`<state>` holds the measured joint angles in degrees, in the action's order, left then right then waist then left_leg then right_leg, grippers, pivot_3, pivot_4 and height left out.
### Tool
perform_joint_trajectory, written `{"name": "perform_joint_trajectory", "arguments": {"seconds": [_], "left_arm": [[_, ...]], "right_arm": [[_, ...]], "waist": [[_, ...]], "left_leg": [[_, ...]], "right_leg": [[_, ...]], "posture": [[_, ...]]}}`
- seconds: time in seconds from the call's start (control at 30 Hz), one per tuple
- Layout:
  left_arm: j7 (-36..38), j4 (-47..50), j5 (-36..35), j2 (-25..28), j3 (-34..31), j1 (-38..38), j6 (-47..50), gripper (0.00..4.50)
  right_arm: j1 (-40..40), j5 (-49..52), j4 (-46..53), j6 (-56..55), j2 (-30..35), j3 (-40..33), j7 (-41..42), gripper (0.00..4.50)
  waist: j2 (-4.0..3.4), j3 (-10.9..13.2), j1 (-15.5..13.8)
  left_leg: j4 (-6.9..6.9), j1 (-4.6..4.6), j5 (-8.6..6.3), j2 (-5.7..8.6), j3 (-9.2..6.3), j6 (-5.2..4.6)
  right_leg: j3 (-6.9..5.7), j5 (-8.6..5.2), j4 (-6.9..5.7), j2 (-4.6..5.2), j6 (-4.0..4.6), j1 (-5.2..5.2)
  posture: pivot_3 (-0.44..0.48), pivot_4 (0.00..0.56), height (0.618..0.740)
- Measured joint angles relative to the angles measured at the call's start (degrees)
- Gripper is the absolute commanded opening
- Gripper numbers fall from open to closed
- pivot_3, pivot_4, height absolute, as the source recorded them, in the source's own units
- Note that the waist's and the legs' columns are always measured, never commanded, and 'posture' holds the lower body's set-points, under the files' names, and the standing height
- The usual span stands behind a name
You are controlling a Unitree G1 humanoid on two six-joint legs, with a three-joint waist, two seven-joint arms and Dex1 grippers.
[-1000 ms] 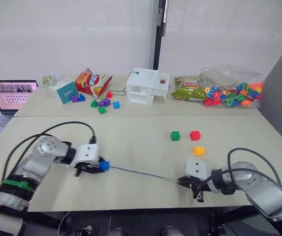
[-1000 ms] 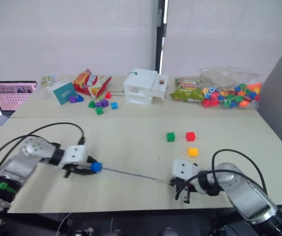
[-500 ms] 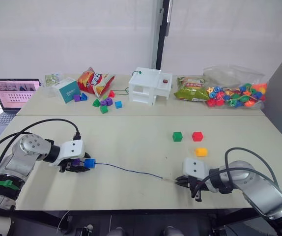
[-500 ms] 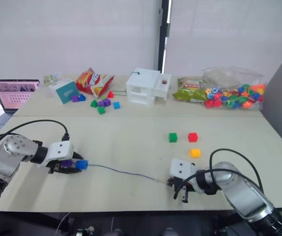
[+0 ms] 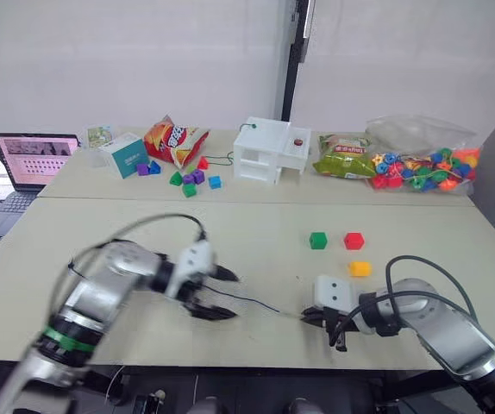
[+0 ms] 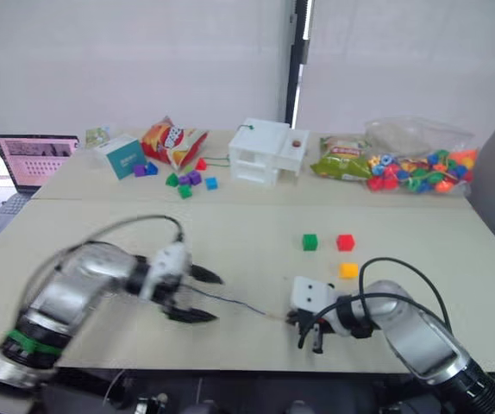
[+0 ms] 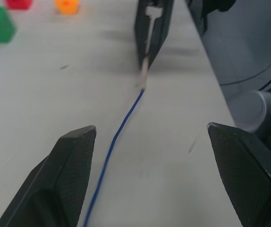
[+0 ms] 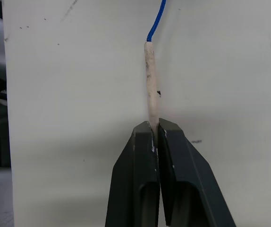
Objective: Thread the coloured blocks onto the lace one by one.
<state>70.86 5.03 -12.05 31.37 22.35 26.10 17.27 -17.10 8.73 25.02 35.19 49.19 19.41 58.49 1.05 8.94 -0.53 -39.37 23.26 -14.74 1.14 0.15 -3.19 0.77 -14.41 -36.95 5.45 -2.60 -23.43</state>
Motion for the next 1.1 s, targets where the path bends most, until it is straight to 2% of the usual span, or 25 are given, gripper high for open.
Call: {"name": "perform_joint_trajectory", "arguments": {"seconds": [0.17,0.37,0.47,0.77,0.8,1.1], "left_arm": [[-4.9,-6.4,6.4,-5.3,3.0,2.3,-5.1,3.96],[-4.9,-8.2,7.3,-7.6,3.5,3.6,-5.6,3.96],[-4.0,-8.1,7.2,-7.6,3.5,3.6,-4.5,3.15],[-3.9,-8.2,7.3,-8.2,3.5,3.6,-4.3,0.15],[-3.8,-8.2,7.3,-8.2,3.5,3.6,-4.3,0.03],[-3.9,-8.0,7.3,-8.9,3.5,3.6,-2.3,0.03]], "right_arm": [[0.0,-0.2,0.1,1.2,-0.1,0.1,0.0,0.0],[0.1,-0.2,0.7,1.9,-0.1,0.0,-0.2,0.0],[0.1,-0.2,1.1,2.6,-0.1,0.0,-0.6,0.0],[0.2,-0.1,1.5,2.8,-0.2,0.0,-1.3,0.0],[0.3,-0.1,1.5,2.8,-0.2,0.0,-1.3,0.0],[0.4,-0.3,1.5,3.2,-0.1,0.0,-1.3,0.0]], "waist": [[-0.01,0.0,-0.1],[-0.01,0.0,-0.1],[-0.01,0.0,-0.1],[-0.01,0.0,-0.2],[-0.01,0.0,-0.2],[-0.01,0.0,-0.2]], "left_leg": [[-0.03,-0.02,0.01,0.0,-0.01,0.01],[-0.06,-0.01,0.0,0.0,-0.02,0.0],[-0.07,-0.01,0.0,0.0,-0.02,0.0],[-0.11,0.0,0.0,0.0,-0.04,0.0],[-0.11,0.0,0.0,0.0,-0.04,0.0],[-0.17,0.0,0.0,0.0,-0.06,-0.01]], "right_leg": [[0.01,0.0,-0.02,-0.01,0.01,0.0],[0.0,0.0,-0.02,-0.01,0.0,0.01],[0.0,0.0,-0.02,0.0,0.0,0.01],[-0.01,0.0,-0.02,0.0,0.0,0.02],[-0.01,0.0,-0.02,0.0,0.0,0.02],[-0.04,0.0,-0.02,0.0,0.0,0.07]], "posture": [[0.0,0.15,0.74],[0.0,0.15,0.74],[0.0,0.15,0.74],[0.0,0.15,0.74],[0.0,0.15,0.74],[0.0,0.15,0.74]]}}
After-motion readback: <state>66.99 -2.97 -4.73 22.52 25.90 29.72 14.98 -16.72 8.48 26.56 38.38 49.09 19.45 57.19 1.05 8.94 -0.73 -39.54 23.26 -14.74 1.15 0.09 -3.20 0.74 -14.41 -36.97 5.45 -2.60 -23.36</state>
